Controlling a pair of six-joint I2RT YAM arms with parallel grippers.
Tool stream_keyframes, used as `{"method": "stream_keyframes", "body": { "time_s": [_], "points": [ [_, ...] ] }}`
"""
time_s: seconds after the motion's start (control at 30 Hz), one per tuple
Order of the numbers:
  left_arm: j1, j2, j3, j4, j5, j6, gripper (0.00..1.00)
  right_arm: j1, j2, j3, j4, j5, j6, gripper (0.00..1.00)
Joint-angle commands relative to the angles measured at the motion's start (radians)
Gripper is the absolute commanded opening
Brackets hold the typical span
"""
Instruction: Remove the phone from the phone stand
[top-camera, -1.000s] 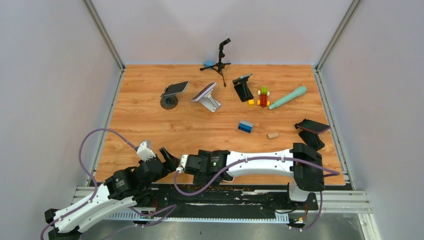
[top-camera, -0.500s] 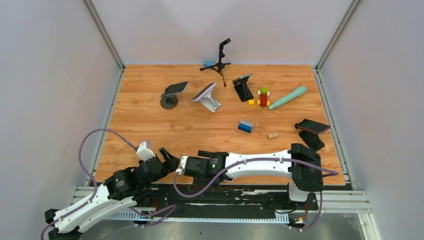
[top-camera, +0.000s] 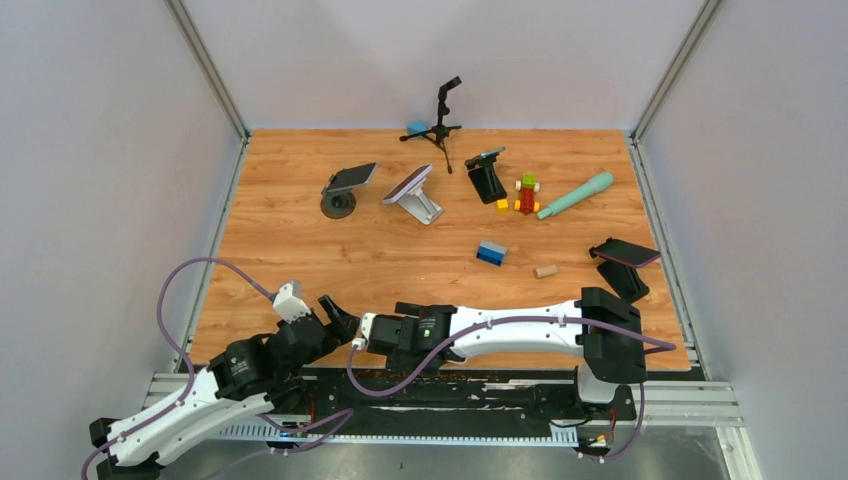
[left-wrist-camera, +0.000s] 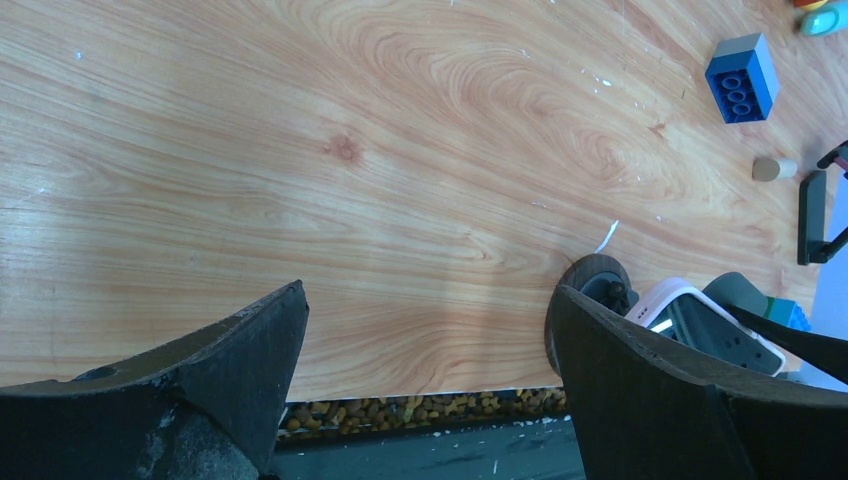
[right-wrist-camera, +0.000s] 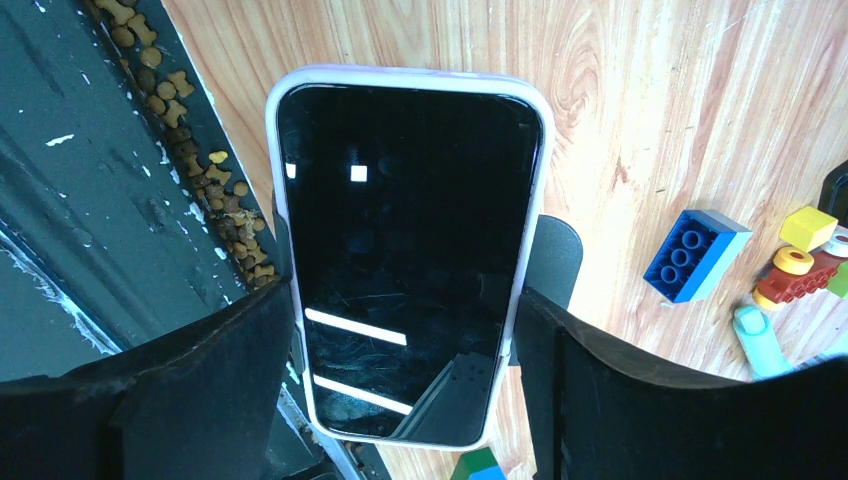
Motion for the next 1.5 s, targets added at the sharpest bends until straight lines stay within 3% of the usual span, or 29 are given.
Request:
{"method": "stream_keyframes", "body": {
  "time_s": [0.0, 0.53, 1.47],
  "points": [
    [-0.004, -0.003, 0.001, 0.013, -0.031, -0.026, 0.98, 0.005, 0.019, 0.035, -0.014, -0.031, 0.004, 0.46],
    [-0.004, -0.006, 0.003, 0.004, -0.033, -0.019, 0.99, 0.009, 0.003, 0.146, -0.102, 0.007, -0.013, 0.43],
    [-0.004, -0.019, 0.008, -0.008, -0.034, -0.026, 0.99, -0.01, -0.063, 0.124, -0.067, 0.044, 0.022, 0.41]
  ]
}}
